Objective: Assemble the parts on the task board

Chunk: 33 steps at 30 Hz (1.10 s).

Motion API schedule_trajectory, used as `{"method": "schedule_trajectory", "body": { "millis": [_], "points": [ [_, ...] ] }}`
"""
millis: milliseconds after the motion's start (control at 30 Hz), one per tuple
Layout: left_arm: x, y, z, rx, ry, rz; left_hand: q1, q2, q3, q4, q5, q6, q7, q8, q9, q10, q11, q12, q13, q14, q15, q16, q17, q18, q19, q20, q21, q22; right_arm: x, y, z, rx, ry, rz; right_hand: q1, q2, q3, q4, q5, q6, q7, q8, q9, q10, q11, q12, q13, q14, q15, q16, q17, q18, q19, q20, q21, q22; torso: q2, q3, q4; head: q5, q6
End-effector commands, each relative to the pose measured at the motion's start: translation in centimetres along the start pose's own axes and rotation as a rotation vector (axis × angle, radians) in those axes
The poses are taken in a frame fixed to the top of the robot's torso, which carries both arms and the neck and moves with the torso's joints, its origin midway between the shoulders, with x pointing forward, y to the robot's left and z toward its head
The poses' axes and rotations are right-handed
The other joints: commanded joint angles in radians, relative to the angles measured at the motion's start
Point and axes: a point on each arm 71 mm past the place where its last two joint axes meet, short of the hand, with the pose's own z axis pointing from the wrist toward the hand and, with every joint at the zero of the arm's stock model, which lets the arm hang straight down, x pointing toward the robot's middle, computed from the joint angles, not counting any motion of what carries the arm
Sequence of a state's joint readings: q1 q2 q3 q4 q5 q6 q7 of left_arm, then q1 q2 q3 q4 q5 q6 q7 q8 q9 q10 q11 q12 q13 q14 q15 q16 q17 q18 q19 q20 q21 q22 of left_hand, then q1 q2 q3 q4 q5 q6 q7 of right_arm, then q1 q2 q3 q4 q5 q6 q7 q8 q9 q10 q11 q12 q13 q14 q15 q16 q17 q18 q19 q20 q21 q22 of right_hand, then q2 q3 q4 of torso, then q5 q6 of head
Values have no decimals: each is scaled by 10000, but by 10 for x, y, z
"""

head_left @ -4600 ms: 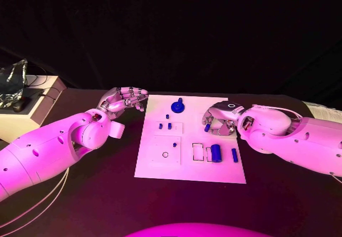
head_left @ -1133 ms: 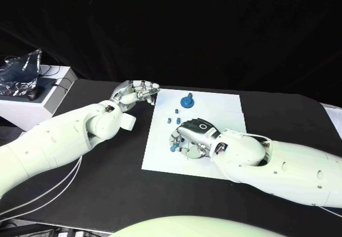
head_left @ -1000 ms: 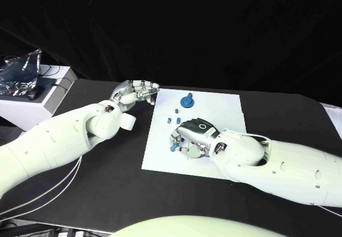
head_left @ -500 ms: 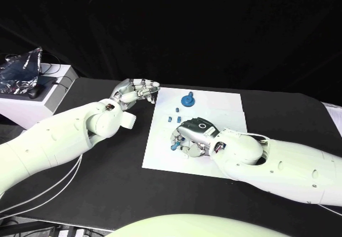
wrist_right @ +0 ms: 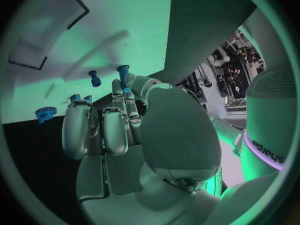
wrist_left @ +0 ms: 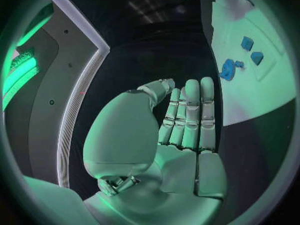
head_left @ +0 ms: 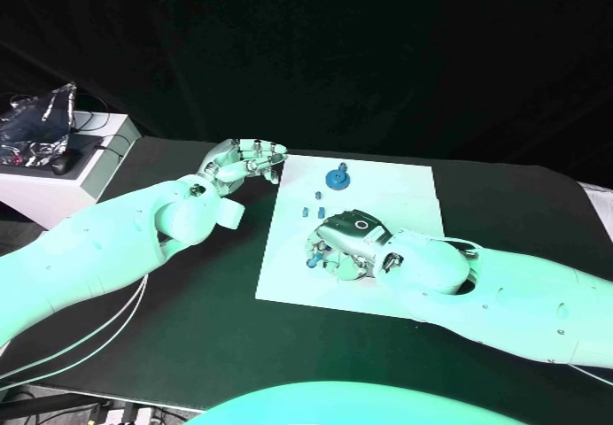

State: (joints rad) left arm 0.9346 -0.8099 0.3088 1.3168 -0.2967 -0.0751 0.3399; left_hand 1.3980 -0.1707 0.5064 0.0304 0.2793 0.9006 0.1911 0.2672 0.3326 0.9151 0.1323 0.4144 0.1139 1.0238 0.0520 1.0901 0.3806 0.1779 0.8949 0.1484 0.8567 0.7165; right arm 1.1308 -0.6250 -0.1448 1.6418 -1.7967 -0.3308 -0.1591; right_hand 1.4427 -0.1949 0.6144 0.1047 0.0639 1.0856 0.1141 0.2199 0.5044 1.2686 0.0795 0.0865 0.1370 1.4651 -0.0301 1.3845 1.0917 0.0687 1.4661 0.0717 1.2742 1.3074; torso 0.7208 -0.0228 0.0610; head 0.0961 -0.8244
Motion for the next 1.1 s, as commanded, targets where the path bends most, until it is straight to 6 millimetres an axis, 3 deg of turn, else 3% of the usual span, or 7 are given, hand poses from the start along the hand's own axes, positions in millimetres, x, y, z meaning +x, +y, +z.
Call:
{"method": "schedule_trajectory", "body": {
  "millis": [33, 67, 333, 733, 900, 1067, 1100],
  "points": [
    [2, -1, 0, 73, 122, -98, 25, 50, -31, -14, 17, -40, -19, 70, -12, -25, 9, -37, -14, 3, 39, -39, -14, 54, 26, -4, 61, 15, 5, 2, 0, -223, 298, 2, -124, 141, 73, -86, 292, -181, 107, -70, 41, 99, -237, -174, 126, 192, 61, -25, -37, -46, 36, -3, -123, 668, 1, -4, 1, 2, -9],
    [2, -1, 0, 73, 122, -98, 25, 50, -31, -14, 17, -40, -19, 70, -12, -25, 9, -37, -14, 3, 39, -39, -14, 54, 26, -4, 61, 15, 5, 3, 0, -284, 320, 39, -244, 65, 22, -68, 436, -304, 144, -150, 22, -1, -200, -221, 102, 191, 100, -24, -43, -35, 11, 27, -188, 634, -2, -2, -1, 10, -9],
    [2, -1, 0, 54, 142, -103, 21, 62, -39, -8, 17, -34, -22, 89, -17, -1, 8, -39, -32, 5, 41, -45, -14, 55, 13, 2, 67, 26, 5, 5, 0, -489, 279, 195, -824, -494, -300, 132, 42, -922, 167, -630, -189, -938, -3, -259, -167, 83, 248, -177, -413, 125, -263, 200, -1018, 155, -5, 0, -1, 6, -21],
    [1, -1, 0, 17, 151, -103, 21, 62, -39, -8, 17, -34, -22, 89, -17, -1, 8, -39, -32, 5, 41, -45, -14, 55, 13, 2, 67, 26, 3, 4, -3, -474, -111, 282, -838, -631, -516, 167, 59, -1120, 202, -812, -291, -1473, 102, -236, -308, 32, 335, -264, -614, 188, -355, 276, -1374, -49, 1, 11, 4, 0, -37],
    [1, -1, 0, 7, 149, -101, 18, 60, -43, -7, 15, -28, -21, 96, -17, -4, 9, -44, -38, 4, 42, -48, -14, 55, 10, 3, 68, 29, -1, 3, -4, -417, -538, 359, -774, -613, -1009, 223, 69, -1370, 153, -1025, -414, -2093, 198, -162, -472, -13, 413, -342, -800, 285, -504, 347, -1946, -394, -1, 8, -6, 2, -39],
    [1, -1, 0, -15, 155, -103, 18, 55, -45, -9, 15, -40, -21, 90, -20, -9, 10, -48, -41, 3, 43, -49, -14, 55, 8, 4, 68, 30, -7, 0, -7, -346, -1389, 664, -223, -298, -2762, 566, 131, -2059, 41, -1539, -814, -3177, 375, -69, -731, -130, 546, -551, -1265, 412, -662, 456, -2816, -933, -2, 13, -1, -25, -26],
    [1, -1, 0, -21, 164, -107, 19, 48, -47, -11, 14, -58, -20, 82, -25, -15, 11, -53, -45, 2, 43, -51, -15, 55, 6, 4, 68, 31, -8, -1, -8, -317, -1532, 736, 438, -29, -4077, 1152, 175, -2488, -102, -1539, -1075, -3597, 452, 60, -697, -143, 626, -572, -1328, 429, -649, 537, -3002, -1055, -4, 13, 0, -34, -17]
  ]
}}
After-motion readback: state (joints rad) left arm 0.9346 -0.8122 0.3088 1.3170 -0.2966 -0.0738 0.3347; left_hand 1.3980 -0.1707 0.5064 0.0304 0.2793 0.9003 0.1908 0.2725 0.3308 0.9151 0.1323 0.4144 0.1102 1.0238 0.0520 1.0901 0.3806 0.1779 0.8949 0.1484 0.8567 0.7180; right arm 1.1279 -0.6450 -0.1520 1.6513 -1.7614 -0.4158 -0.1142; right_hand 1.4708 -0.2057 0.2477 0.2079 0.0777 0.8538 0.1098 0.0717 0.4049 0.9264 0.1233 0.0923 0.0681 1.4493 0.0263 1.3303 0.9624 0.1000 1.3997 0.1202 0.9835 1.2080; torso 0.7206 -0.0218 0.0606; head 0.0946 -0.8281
